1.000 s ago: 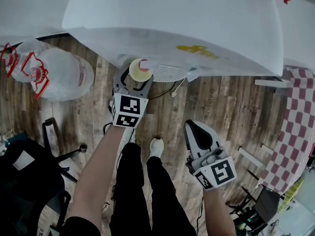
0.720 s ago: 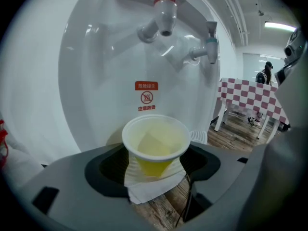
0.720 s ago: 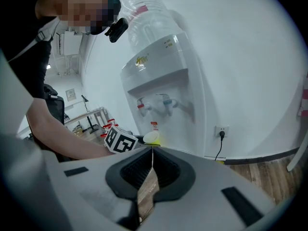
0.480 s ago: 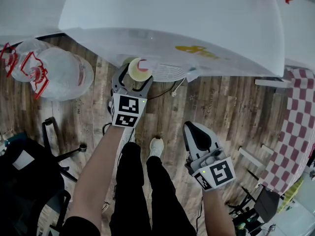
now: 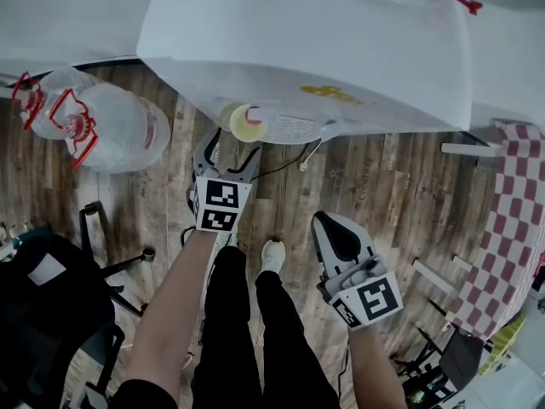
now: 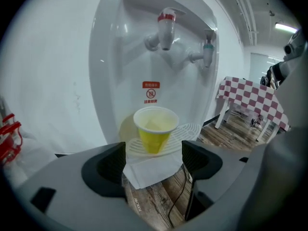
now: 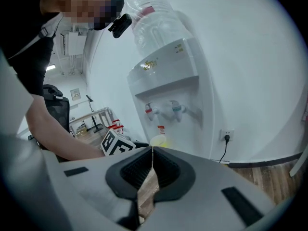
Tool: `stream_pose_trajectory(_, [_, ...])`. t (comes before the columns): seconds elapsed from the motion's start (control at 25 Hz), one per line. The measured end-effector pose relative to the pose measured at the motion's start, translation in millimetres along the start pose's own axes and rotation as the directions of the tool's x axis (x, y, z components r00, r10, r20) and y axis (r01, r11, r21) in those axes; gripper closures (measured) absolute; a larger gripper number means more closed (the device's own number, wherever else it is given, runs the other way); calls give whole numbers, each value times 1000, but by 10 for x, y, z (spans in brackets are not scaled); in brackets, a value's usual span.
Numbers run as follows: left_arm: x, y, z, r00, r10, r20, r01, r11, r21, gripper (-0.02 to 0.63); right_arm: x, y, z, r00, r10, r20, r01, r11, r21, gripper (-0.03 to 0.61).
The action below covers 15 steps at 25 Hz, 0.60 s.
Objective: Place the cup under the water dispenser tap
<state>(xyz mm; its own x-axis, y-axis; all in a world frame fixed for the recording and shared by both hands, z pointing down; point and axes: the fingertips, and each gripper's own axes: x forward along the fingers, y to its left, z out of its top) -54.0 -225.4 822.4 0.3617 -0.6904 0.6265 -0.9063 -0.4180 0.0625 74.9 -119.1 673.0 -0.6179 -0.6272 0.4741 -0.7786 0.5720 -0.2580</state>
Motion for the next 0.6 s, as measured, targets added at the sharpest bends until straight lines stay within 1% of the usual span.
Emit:
stream_pose_trajectory(0.2, [-369, -40, -18, 1000, 14, -26, -15, 1000, -24, 255, -99, 107, 180, 1000, 19, 18, -19, 1000, -7, 555])
stream_pose_trajectory(0.36, [-700, -139, 63, 999, 12, -32, -13, 999, -51, 261, -230, 195, 338, 999, 28, 32, -28, 1000, -6, 555])
stream_pose_trajectory(0.52, [-1065, -207, 247, 1000, 16, -15, -17, 996, -90, 349, -409, 295, 524, 998, 30, 54, -31, 1000, 5, 555])
stream_pose_trajectory(0.6, [-1251, -237, 364, 1000, 22, -5, -22, 995, -98, 400, -520, 338, 625, 997, 29, 67, -30, 999, 14, 555])
